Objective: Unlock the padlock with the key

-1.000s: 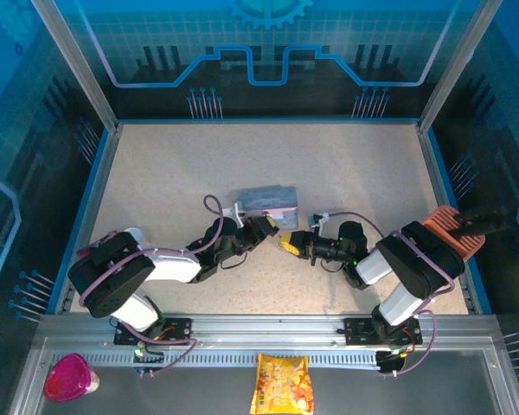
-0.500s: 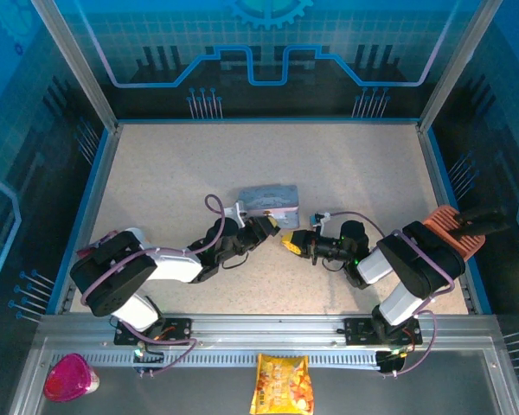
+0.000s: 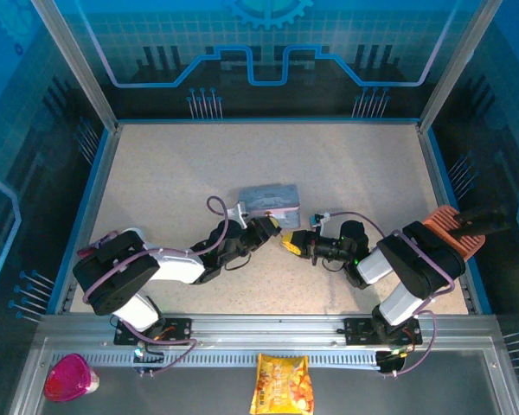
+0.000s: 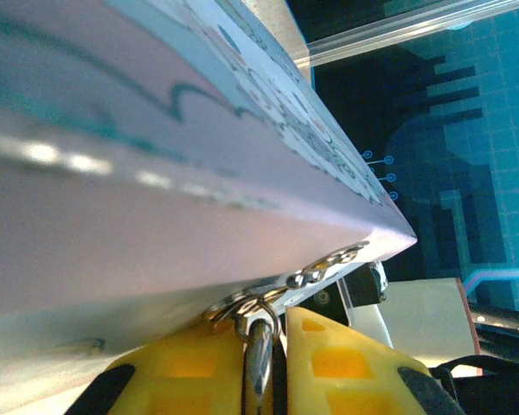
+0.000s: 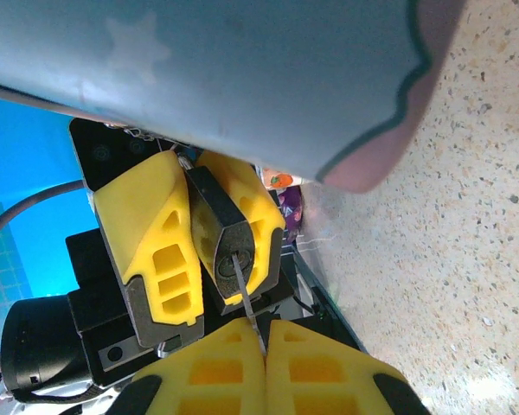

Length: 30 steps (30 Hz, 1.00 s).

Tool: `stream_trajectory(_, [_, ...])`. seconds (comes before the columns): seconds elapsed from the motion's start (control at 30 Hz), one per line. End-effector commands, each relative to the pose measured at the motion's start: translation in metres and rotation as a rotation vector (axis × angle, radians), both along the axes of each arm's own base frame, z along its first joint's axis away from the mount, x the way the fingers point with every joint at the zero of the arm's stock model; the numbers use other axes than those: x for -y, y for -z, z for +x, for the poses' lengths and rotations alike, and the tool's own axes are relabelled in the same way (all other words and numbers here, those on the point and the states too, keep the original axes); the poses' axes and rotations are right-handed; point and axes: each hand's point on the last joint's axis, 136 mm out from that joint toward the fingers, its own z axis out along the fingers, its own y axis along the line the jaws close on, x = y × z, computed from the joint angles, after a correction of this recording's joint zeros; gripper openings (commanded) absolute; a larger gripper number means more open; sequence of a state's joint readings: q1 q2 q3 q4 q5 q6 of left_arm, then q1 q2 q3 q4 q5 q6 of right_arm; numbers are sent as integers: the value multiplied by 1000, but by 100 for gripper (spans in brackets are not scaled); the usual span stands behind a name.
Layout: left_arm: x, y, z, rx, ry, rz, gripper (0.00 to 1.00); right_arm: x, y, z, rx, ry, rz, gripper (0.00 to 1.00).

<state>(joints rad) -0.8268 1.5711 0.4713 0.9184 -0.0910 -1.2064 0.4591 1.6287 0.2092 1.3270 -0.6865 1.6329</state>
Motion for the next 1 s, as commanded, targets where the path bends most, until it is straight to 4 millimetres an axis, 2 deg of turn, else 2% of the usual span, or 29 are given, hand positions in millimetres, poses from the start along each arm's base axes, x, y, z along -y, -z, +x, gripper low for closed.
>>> stream_trajectory(0.0, [81, -53, -98, 59, 511, -182, 0, 8, -48, 50, 202, 206, 59, 0])
stream_trajectory(0.07, [79, -52, -96, 62, 494, -172, 0, 13, -42, 50, 186, 228, 46, 0])
stream_trajectory(0.2, [74, -55, -91, 72, 453, -189, 0, 22, -17, 50, 110, 277, 9, 0])
stream_trajectory(0.27, [73, -57, -90, 78, 439, -195, 0, 24, -14, 50, 104, 291, 2, 0])
stream_trajectory(0.4, [66, -55, -87, 81, 406, -180, 0, 32, -23, 52, 127, 329, 9, 0])
stream_trajectory(0.6, [68, -61, -85, 91, 400, -197, 0, 21, -23, 51, 120, 288, 22, 0])
stream_trajectory(0.8, [68, -58, -85, 83, 395, -197, 0, 24, -27, 53, 135, 305, 22, 0])
stream_trajectory(0.97, [82, -62, -94, 82, 473, -196, 0, 19, -31, 56, 152, 277, 30, 0])
